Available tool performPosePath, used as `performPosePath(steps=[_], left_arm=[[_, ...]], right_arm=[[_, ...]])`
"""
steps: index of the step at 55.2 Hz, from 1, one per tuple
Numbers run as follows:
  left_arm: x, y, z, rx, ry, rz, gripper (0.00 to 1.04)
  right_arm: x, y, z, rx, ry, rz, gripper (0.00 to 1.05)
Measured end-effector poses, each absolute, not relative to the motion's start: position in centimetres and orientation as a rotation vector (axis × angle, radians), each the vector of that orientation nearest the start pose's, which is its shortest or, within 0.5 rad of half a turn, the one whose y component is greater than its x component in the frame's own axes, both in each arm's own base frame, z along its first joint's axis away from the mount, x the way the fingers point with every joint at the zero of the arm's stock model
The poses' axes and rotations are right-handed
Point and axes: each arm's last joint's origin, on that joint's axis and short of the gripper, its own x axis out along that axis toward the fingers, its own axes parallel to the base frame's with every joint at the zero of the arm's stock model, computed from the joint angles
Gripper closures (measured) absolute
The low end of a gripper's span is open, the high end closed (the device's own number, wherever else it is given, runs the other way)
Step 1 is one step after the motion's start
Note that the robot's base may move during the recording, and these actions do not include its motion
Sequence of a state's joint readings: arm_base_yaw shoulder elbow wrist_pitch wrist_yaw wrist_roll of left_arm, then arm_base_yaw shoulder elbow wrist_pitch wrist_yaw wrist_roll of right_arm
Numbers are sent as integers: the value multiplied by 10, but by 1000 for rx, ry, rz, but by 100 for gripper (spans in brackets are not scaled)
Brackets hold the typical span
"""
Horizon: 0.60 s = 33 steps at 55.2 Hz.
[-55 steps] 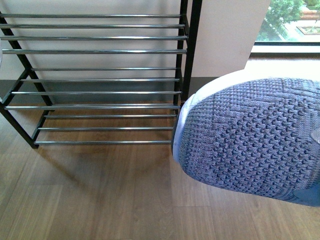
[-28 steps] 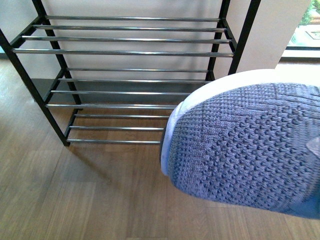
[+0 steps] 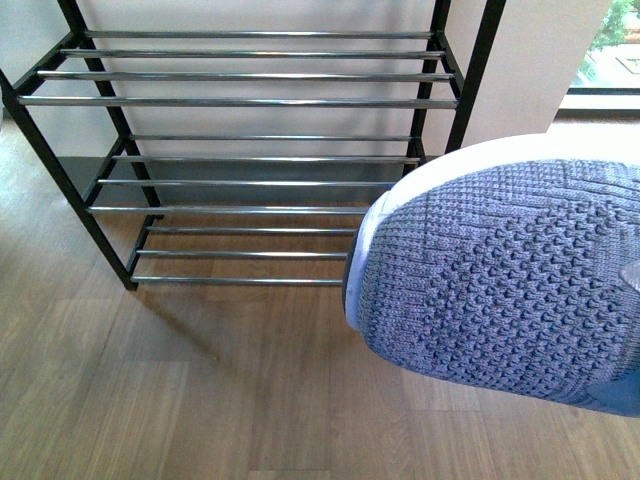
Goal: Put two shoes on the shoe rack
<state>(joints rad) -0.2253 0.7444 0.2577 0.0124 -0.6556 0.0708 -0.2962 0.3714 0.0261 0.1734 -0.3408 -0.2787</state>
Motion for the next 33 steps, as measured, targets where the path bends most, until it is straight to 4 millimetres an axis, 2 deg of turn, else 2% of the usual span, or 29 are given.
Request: performPosePath(steps=[33], left_arm=[[151,-17,179,272,449,406,103]], right_arm=[[116,-25,157,-225,157,64,98]])
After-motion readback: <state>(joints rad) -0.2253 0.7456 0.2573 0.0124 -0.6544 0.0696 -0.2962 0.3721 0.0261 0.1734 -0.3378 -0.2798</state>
